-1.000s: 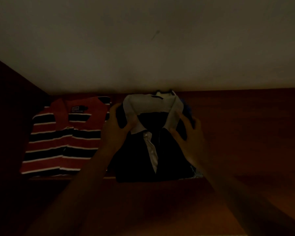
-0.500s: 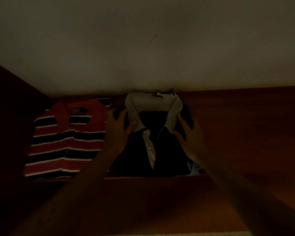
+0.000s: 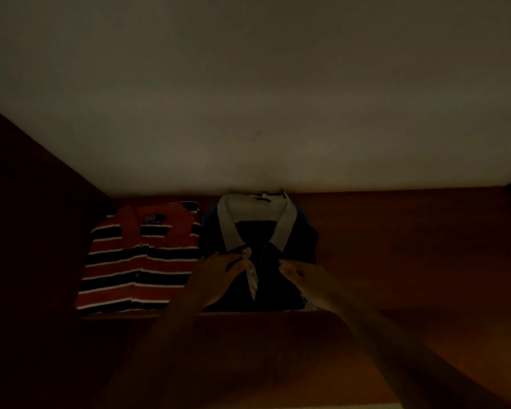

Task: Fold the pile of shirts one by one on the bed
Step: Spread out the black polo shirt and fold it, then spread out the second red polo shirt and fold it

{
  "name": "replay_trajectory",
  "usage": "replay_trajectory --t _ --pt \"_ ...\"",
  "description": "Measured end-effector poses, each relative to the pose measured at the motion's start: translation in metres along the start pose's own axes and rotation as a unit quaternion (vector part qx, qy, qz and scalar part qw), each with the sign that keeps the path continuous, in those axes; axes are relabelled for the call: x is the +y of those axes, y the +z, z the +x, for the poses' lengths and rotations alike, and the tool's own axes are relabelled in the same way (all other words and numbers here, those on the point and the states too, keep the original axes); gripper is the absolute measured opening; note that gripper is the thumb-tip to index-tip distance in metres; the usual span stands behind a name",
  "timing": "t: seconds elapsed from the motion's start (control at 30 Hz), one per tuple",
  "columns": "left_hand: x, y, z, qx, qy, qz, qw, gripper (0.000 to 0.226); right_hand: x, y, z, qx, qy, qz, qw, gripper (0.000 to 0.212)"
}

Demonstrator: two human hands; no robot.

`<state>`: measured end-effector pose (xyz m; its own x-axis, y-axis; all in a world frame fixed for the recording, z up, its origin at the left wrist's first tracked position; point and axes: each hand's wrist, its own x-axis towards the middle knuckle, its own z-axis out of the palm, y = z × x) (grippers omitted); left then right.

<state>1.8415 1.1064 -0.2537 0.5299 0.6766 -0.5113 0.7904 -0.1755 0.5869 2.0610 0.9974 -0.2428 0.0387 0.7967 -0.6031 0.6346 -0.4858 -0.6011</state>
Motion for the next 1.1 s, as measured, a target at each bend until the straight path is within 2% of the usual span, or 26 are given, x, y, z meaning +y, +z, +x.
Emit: replay_trajectory --t 0.03,0.1,0.17,0.2,0.3,0.4,0.5,0.57,0.67,0.77,0.97,1.1 --pt "0.013 -0.015 -0.003 -0.014 -0.01 -0.047 0.999 0.051 -0.013 -0.012 -0.009 0.009 0.003 0.025 1.0 0.05" --pt "0.045 -0.049 -0.021 0.012 -0.015 -0.129 0.991 0.044 -0.041 -0.038 -0.037 0.049 -0.023 0.049 0.997 0.041" --pt "0.075 -0.084 -0.059 0.058 -0.006 -0.158 0.986 0.037 -0.074 -0.068 -0.075 0.087 -0.056 0.041 0.994 0.017" --pt "0.088 -0.1 -0.086 0.079 -0.003 -0.164 0.983 0.035 -0.094 -0.084 -0.096 0.097 -0.075 0.026 0.992 0.012" --pt "0.114 -0.142 -0.181 0.138 -0.017 -0.174 0.975 0.023 -0.15 -0.123 -0.158 0.088 -0.146 -0.013 0.985 0.018" --pt "0.132 -0.174 -0.301 0.221 -0.041 -0.144 0.964 0.015 -0.206 -0.142 -0.224 0.041 -0.212 -0.03 0.976 0.02" --pt "0.152 -0.18 -0.425 0.263 -0.075 -0.135 0.952 0.02 -0.255 -0.138 -0.291 0.002 -0.271 -0.082 0.959 0.033" --pt "0.161 -0.167 -0.503 0.3 -0.124 -0.152 0.933 0.01 -0.284 -0.123 -0.331 -0.036 -0.326 -0.11 0.938 0.027" --pt "0.17 -0.136 -0.613 0.375 -0.209 -0.148 0.891 0.009 -0.326 -0.086 -0.381 -0.126 -0.368 -0.139 0.911 0.015" --pt "0.178 -0.101 -0.711 0.423 -0.283 -0.18 0.842 0.019 -0.368 -0.033 -0.425 -0.19 -0.422 -0.19 0.866 0.022" --pt "0.183 0.008 -0.886 0.531 -0.397 -0.249 0.706 0.018 -0.437 0.121 -0.533 -0.304 -0.544 -0.289 0.727 0.024" --pt "0.196 0.101 -0.979 0.59 -0.449 -0.296 0.602 0.019 -0.458 0.232 -0.627 -0.39 -0.588 -0.339 0.622 0.019"
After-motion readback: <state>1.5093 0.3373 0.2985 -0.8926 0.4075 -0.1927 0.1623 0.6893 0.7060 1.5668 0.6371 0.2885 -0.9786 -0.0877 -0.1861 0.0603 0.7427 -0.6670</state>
